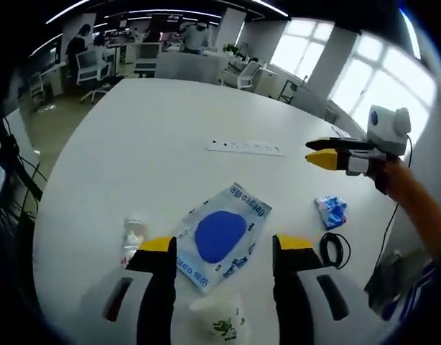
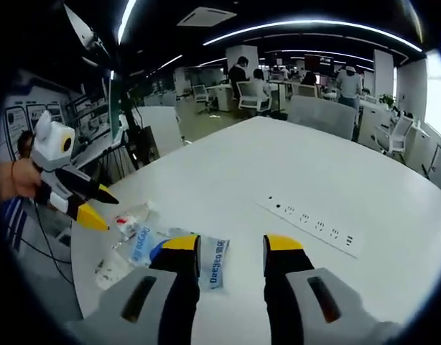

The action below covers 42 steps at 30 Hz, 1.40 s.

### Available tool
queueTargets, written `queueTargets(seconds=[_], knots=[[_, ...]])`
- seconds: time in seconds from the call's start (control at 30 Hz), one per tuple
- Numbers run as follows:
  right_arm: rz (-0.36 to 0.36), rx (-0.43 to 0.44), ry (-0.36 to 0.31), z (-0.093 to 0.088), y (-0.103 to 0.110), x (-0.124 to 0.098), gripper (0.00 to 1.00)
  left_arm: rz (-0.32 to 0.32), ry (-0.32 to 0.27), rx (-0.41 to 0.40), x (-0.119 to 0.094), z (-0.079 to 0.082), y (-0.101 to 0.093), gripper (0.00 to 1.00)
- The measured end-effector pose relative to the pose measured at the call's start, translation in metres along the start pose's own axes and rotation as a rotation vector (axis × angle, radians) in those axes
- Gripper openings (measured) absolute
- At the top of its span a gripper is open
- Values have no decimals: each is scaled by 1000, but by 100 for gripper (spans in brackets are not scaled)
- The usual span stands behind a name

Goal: Arrange the tabletop items into an orderly group along one side of the table until the central work area is clear of visible clutter.

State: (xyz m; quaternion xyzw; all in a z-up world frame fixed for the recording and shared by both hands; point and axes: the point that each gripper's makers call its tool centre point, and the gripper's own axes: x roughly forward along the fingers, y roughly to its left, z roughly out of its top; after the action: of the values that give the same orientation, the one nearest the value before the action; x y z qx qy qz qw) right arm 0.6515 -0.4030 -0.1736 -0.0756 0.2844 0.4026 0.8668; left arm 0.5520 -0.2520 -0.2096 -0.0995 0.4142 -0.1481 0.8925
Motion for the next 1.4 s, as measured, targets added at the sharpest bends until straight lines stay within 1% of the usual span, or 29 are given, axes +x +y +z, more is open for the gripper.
queueTargets(seconds=[0.17,0.4,0.47,0.6,0.73,0.8,0.87,0.97,1.1,1.27,1.4], knots=[[26,-15,20,1,6,13,32,3,29,-35,2,-12,6,51],[64,-25,67,-3,11,33,31,17,83,-78,7,-28,16,49],[71,-28,75,-4,11,37,31,18,87,-83,8,-30,16,49],[81,-31,97,-7,9,48,31,21,116,-107,12,-38,18,47],[87,-30,122,-11,1,60,31,23,141,-124,16,-44,20,45],[86,-25,140,-14,-5,67,31,22,153,-135,19,-46,21,45],[86,-20,150,-18,-2,66,30,23,164,-139,22,-48,22,44],[90,-2,185,-28,-4,74,28,23,182,-150,27,-52,23,44],[92,5,217,-38,-9,84,27,28,203,-157,32,-57,24,43],[103,25,241,-47,-17,100,26,28,220,-163,38,-60,25,42],[109,32,254,-53,-14,105,26,33,234,-162,42,-65,26,41]])
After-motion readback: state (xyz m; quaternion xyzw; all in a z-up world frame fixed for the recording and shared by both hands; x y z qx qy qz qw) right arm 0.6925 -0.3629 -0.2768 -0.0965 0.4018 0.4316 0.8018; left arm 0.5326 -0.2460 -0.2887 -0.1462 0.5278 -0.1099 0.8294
